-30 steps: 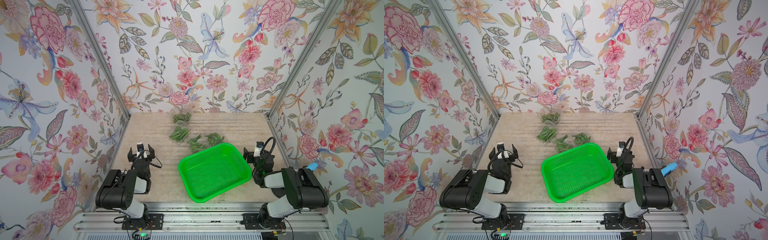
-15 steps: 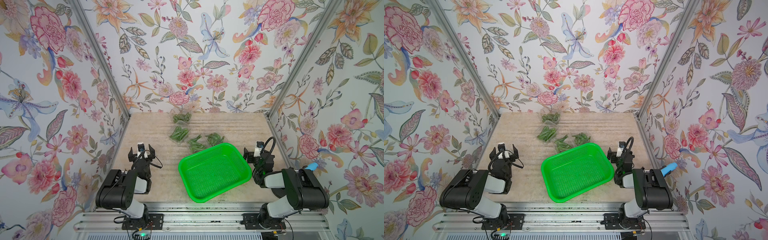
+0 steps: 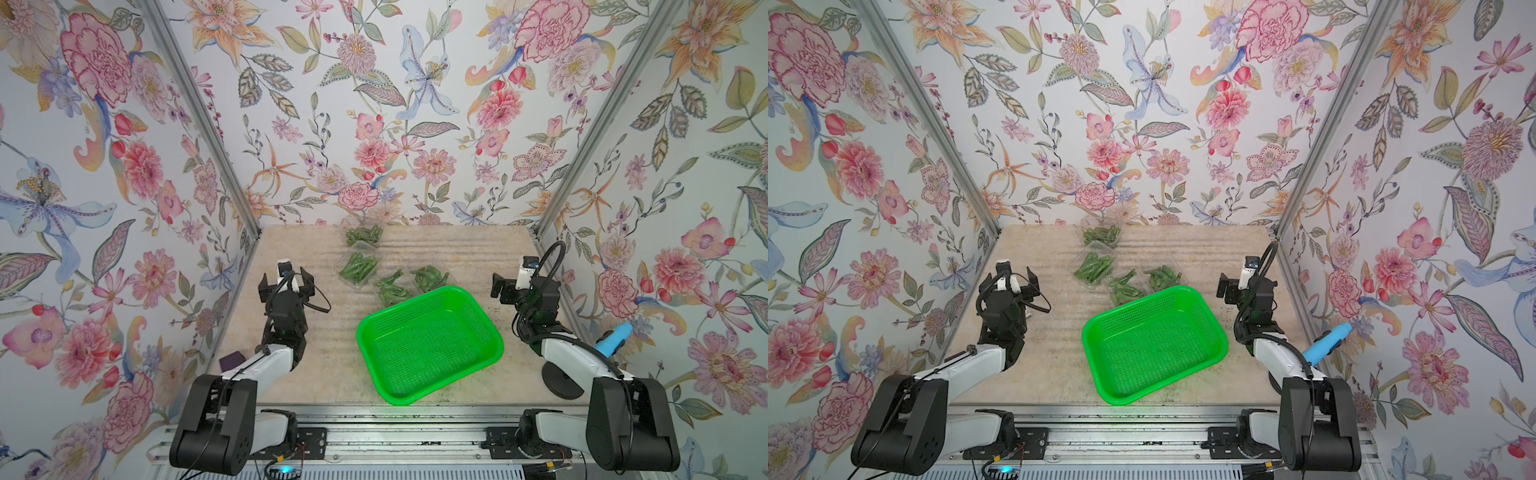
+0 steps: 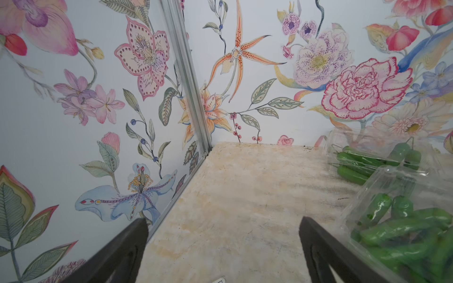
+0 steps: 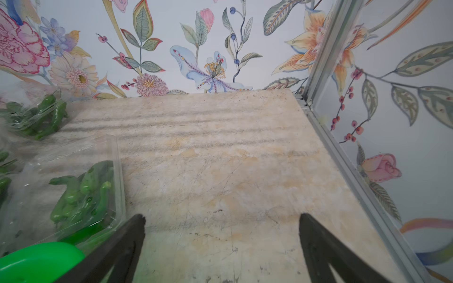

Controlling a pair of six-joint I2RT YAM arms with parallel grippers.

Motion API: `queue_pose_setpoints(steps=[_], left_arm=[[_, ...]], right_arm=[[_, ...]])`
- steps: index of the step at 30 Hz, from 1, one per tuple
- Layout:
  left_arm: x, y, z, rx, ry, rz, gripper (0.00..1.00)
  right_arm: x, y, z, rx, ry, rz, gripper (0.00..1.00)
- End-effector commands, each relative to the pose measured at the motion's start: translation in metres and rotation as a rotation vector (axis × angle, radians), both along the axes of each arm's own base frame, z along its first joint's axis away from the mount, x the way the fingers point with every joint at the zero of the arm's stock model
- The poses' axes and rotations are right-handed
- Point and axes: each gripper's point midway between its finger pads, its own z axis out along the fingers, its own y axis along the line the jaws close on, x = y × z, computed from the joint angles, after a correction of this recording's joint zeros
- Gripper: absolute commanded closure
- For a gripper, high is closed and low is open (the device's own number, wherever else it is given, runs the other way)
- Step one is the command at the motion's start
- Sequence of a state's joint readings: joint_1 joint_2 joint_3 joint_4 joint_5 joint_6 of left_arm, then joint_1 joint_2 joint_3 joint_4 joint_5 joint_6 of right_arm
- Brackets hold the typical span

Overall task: Take small green peppers out of containers
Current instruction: Move the basket to the center of the board.

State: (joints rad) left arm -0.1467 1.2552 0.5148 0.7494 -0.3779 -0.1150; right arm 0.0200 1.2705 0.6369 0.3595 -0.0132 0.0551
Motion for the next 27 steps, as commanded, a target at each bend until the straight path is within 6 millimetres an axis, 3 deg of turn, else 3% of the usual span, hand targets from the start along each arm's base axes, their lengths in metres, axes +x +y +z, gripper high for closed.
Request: queue_pose_setpoints(steps=[1, 6, 10, 15, 19, 23, 27], left_arm=[[-0.001, -0.029, -0.032, -0.201, 0.233, -0.112, 0.0], [-0.02, -0.071, -0.053, -0.33, 0.419, -0.225, 0.0], [-0.052, -0.094, -0.068, -0.45, 0.473, -0.29, 0.0], [-0.089, -0.117, -0.082, -0.53, 0.5, -0.357, 0.0], [-0.107, -0.123, -0.098, -0.531, 0.547, -0.371, 0.0], [-0.109, -0.126, -0.108, -0.52, 0.577, -0.373, 0.0], [-0.099, -0.134, -0.104, -0.503, 0.575, -0.401, 0.0]], right_arm=[[-0.018, 0.028, -0.016, 0.113, 0.226, 0.114, 0.0], [-0.031, 0.052, -0.021, 0.243, 0.41, 0.198, 0.0], [-0.047, 0.077, -0.032, 0.311, 0.54, 0.295, 0.01], [-0.063, 0.087, -0.049, 0.212, 0.641, 0.273, 0.05], [-0.077, 0.094, -0.061, 0.124, 0.698, 0.253, 0.05], [-0.09, 0.089, -0.083, 0.072, 0.769, 0.202, 0.07], [-0.091, 0.066, -0.098, -0.031, 0.808, 0.095, 0.12]])
